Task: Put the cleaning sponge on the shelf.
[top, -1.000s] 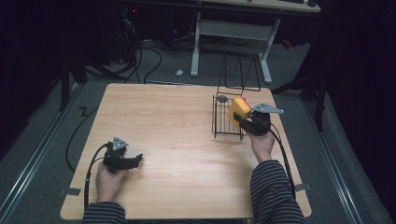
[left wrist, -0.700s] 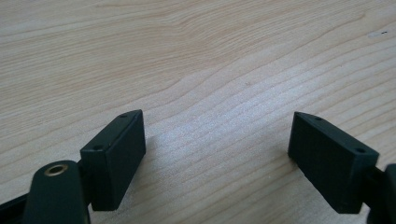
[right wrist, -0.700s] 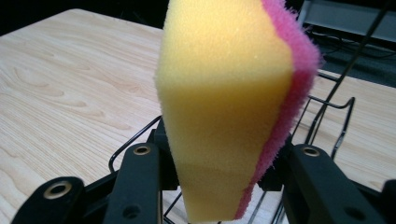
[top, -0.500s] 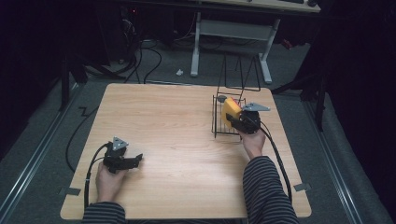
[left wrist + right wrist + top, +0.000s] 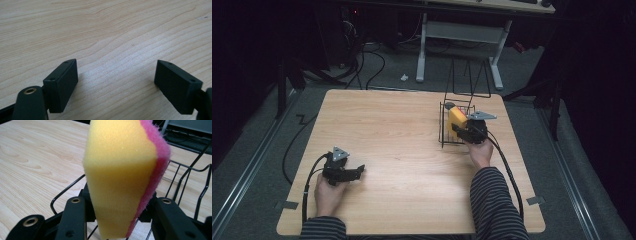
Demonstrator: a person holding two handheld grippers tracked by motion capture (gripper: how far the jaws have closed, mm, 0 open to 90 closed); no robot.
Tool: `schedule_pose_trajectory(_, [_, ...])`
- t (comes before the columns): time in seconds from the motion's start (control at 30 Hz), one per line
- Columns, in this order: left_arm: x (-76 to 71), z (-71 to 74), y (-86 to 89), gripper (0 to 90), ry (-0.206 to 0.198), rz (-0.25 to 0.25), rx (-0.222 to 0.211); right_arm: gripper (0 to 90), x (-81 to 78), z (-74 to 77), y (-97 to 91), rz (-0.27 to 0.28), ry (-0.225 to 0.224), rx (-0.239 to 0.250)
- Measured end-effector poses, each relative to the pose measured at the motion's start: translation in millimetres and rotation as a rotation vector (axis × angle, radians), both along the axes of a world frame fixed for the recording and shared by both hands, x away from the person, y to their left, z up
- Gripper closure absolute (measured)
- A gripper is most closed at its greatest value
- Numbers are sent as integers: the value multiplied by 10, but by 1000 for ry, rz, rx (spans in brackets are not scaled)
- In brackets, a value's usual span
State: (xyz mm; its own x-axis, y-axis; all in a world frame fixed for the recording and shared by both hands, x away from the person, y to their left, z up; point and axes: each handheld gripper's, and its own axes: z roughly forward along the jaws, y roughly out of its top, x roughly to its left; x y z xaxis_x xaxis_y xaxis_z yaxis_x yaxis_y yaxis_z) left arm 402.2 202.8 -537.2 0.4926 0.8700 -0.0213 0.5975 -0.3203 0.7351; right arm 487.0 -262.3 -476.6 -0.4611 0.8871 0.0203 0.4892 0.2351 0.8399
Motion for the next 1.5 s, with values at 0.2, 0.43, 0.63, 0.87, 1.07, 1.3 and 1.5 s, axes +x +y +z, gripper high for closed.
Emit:
schedule_pose_trajectory(0.2, [0,0,-1,196,0,0,0,609,6,-15,4,2,3,-1])
schedule_pose_trajectory(0.43, [0,0,0,196,1,0,-1,560,9,-14,-2,-2,13,5])
schedule_pose_trajectory(0.63, [0,0,0,196,0,-1,1,384,8,0,-36,-18,27,32])
schedule_pose_trajectory(0.87, [0,0,1,196,0,0,0,298,-23,31,-68,-12,29,39])
schedule_pose_trajectory(1.07, [0,2,0,196,2,-2,4,255,-87,115,-81,-13,26,45])
schedule_pose_trajectory(1.3, [-1,1,-2,196,1,-2,5,226,-163,193,-83,-4,10,50])
schedule_pose_trajectory(1.5, [-1,1,-2,196,1,-2,5,219,-223,257,-124,-17,-1,60])
